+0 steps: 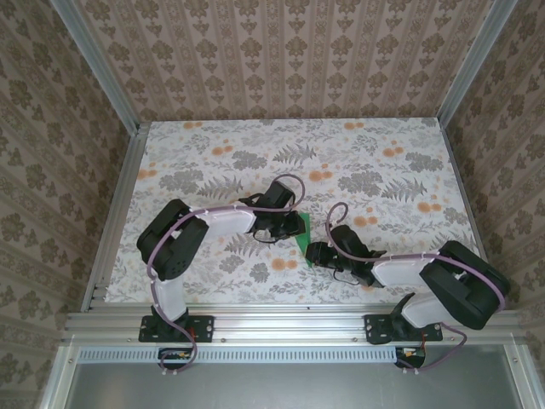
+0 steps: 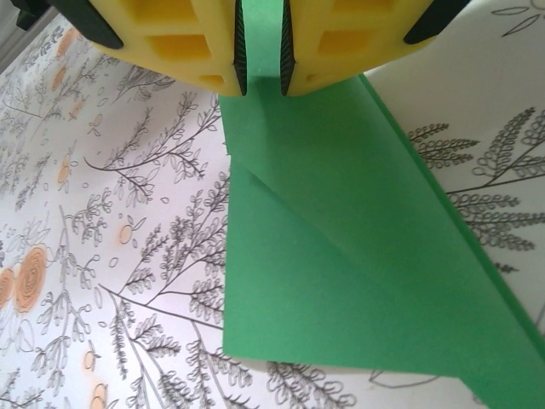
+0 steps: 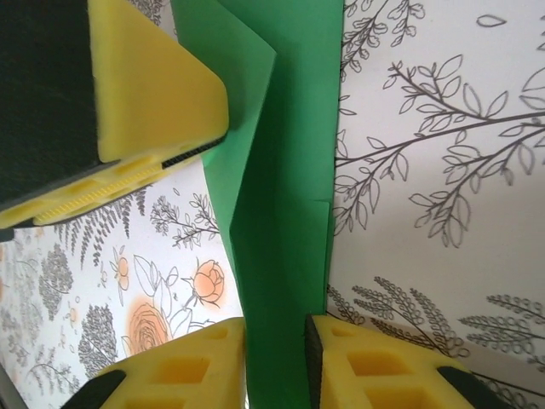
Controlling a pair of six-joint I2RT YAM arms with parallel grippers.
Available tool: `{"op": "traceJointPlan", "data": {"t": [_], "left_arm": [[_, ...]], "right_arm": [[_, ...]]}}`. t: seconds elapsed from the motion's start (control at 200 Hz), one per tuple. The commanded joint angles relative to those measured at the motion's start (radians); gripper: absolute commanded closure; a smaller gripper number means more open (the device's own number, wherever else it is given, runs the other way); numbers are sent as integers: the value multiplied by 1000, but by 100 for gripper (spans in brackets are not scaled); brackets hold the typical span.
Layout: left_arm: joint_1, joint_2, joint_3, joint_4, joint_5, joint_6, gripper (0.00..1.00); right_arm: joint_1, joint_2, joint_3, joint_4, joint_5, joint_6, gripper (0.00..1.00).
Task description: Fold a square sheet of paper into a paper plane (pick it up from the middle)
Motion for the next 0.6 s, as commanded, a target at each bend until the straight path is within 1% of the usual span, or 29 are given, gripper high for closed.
{"op": "traceJointPlan", "data": {"t": [0.0,0.19,0.3,0.6], "left_arm": [[1,17,30,-12,23,34,79],[0,20,35,-10,28,35,79],[0,22,38,-8,31,34,79],[-4,32,49,-4,45,35,79]], "right_arm": [[-5,-45,44,-161,9,-58,72],[-5,-76,77,-175,8,-123,70],[-5,-56,102,-205,19,-144,69],[-19,-1,156,-203,17,-168,68]]}}
